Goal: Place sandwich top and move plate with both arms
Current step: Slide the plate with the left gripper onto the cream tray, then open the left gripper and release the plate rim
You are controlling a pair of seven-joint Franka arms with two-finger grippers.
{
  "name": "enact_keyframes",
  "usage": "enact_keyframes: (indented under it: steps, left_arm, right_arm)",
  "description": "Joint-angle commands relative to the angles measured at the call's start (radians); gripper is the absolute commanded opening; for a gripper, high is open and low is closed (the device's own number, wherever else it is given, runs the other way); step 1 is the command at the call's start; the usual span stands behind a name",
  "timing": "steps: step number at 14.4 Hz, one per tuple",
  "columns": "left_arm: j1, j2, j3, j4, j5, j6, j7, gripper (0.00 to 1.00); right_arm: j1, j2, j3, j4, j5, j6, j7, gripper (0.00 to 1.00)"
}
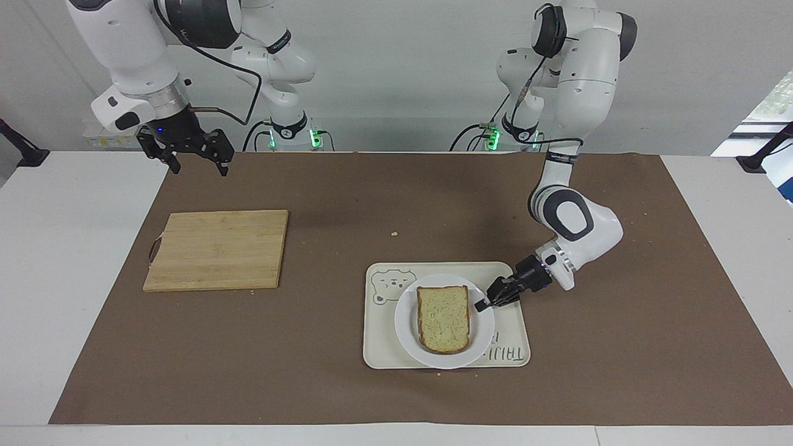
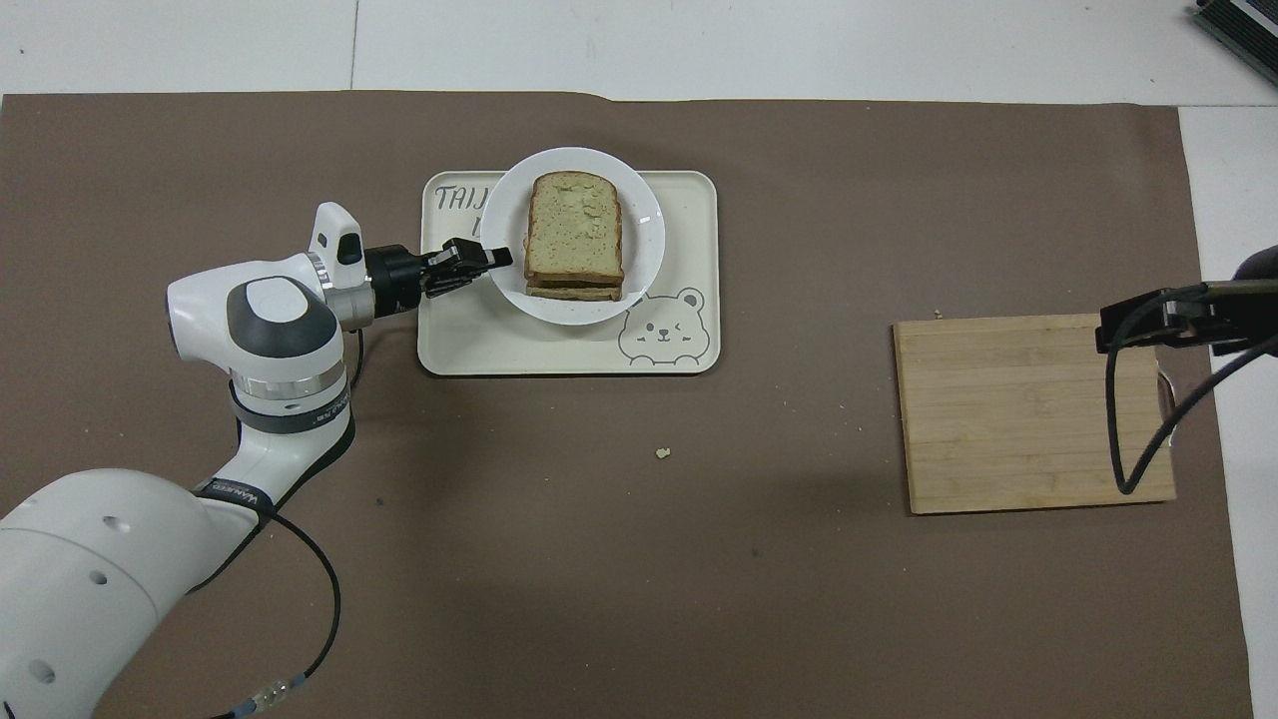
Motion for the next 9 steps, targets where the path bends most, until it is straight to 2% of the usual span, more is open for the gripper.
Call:
enact_keyframes:
  steps: [1, 3, 4, 5, 7, 8, 9]
  left_arm:
    - [-0.010, -0.027, 0.007, -0.041, 0.021, 0.019, -0.005, 0.00]
    - [-0.010, -0.030, 0.005, -0.041, 0.024, 0.020, -0.006, 0.00]
    - [-0.010, -0.031, 0.007, -0.043, 0.024, 0.020, -0.005, 0.18]
    - [-0.007, -0.031, 0.005, -0.043, 0.024, 0.019, -0.005, 0.24]
    - [-0.008, -0.031, 0.007, -0.041, 0.024, 0.022, -0.003, 0.66]
    - [-0.008, -0.031, 0.008, -0.040, 0.026, 0.022, -0.002, 0.83]
    - [-0.008, -0.033, 0.011, -0.038, 0.031, 0.022, -0.002, 0.95]
  right_arm:
    - [-0.010, 0.008, 0.006, 0.019, 0.014, -0.015, 0.013, 1.00]
    - [-0.010, 0.008, 0.006, 0.019, 0.014, -0.015, 0.013, 1.00]
    - [-0.010, 0.008, 0.006, 0.019, 0.014, -0.015, 0.013, 1.00]
    - [-0.010, 0.008, 0.006, 0.019, 0.014, -0.015, 0.013, 1.00]
    - [-0.010, 0.008, 0.006, 0.019, 0.014, -0.015, 0.013, 1.00]
    - [-0.010, 0.008, 0.006, 0.019, 0.014, -0.015, 0.013, 1.00]
    - [-0.010, 0.008, 0.006, 0.019, 0.014, -0.015, 0.013, 1.00]
